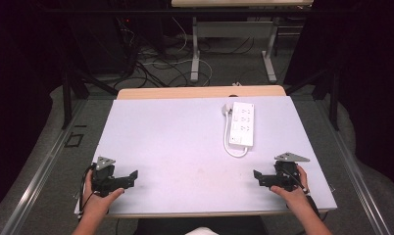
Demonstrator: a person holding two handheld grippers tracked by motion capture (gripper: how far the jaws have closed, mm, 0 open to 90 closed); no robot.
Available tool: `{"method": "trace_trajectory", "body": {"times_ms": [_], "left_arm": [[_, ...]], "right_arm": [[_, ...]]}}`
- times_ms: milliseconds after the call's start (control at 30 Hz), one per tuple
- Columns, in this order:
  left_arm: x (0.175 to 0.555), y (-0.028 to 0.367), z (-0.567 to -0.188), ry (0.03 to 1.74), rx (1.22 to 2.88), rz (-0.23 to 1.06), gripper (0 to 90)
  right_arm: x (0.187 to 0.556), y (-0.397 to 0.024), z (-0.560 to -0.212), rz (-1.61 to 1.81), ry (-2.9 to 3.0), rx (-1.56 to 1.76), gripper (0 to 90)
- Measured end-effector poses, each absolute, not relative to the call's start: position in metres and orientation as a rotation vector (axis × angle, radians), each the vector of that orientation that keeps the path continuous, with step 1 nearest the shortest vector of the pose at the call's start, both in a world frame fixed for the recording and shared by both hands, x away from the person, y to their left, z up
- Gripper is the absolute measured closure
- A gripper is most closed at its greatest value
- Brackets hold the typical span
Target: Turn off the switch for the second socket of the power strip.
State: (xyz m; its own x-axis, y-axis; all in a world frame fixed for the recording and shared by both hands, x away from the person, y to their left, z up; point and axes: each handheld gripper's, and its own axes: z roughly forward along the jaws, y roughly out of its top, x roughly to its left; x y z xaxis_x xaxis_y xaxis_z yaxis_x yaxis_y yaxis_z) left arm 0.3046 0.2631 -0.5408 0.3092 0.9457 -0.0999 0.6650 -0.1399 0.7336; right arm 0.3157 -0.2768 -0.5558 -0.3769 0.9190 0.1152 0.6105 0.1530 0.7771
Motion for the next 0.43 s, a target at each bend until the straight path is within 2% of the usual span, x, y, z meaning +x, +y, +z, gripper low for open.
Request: {"method": "trace_trajectory", "body": {"times_ms": [433], "left_arm": [[0.3048, 0.2629, -0.5408, 1.427, 1.886, 0.516, 2.0]], "right_arm": [[0.3151, -0.2752, -0.5559, 1.093, 2.048, 1.482, 0.0]]}}
